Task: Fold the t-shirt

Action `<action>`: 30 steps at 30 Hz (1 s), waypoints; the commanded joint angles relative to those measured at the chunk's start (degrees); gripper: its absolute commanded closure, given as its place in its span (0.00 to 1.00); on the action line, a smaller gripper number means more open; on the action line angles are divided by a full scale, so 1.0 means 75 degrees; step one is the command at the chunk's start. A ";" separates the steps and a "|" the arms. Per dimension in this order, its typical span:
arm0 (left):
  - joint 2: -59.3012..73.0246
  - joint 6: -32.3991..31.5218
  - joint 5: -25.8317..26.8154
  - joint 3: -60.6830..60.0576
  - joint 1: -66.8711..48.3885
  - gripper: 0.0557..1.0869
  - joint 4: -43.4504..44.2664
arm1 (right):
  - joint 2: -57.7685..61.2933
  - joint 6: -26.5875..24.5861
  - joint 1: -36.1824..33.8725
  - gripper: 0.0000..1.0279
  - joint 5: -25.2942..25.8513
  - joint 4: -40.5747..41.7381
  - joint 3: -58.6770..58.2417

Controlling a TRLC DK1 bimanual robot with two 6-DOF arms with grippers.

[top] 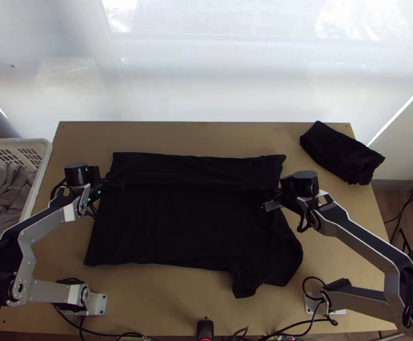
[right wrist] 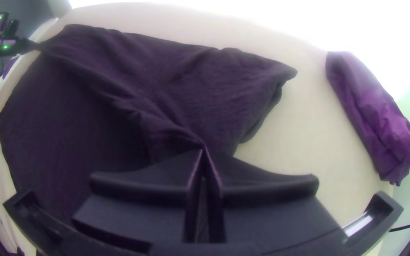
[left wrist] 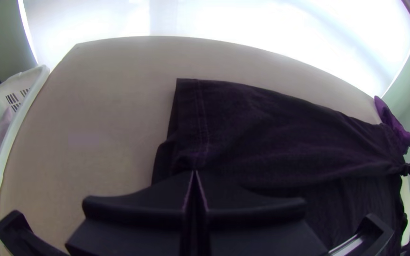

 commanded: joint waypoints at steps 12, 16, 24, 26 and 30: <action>-0.1103 0.0644 0.0687 0.0806 0.0126 0.15 -0.3434 | -0.0525 0.0056 -0.0195 0.04 0.0010 -0.0091 0.0140; -0.1971 0.1194 0.0840 0.0853 0.0372 0.15 -0.5450 | -0.0900 0.0091 -0.0300 0.04 0.0010 -0.0607 0.0503; -0.2557 0.1616 0.0641 0.0748 0.0712 0.15 -0.8672 | -0.1111 0.0196 -0.0206 0.04 -0.0002 -0.0876 0.0503; -0.2744 0.1651 0.0324 0.0595 0.0665 0.15 -0.8895 | -0.1216 0.0302 -0.0089 0.04 -0.0002 -0.0900 0.0503; -0.2709 0.1792 -0.0484 0.0220 0.0677 0.15 -0.9294 | -0.1357 0.0314 0.0016 0.04 -0.0002 -0.1017 0.0492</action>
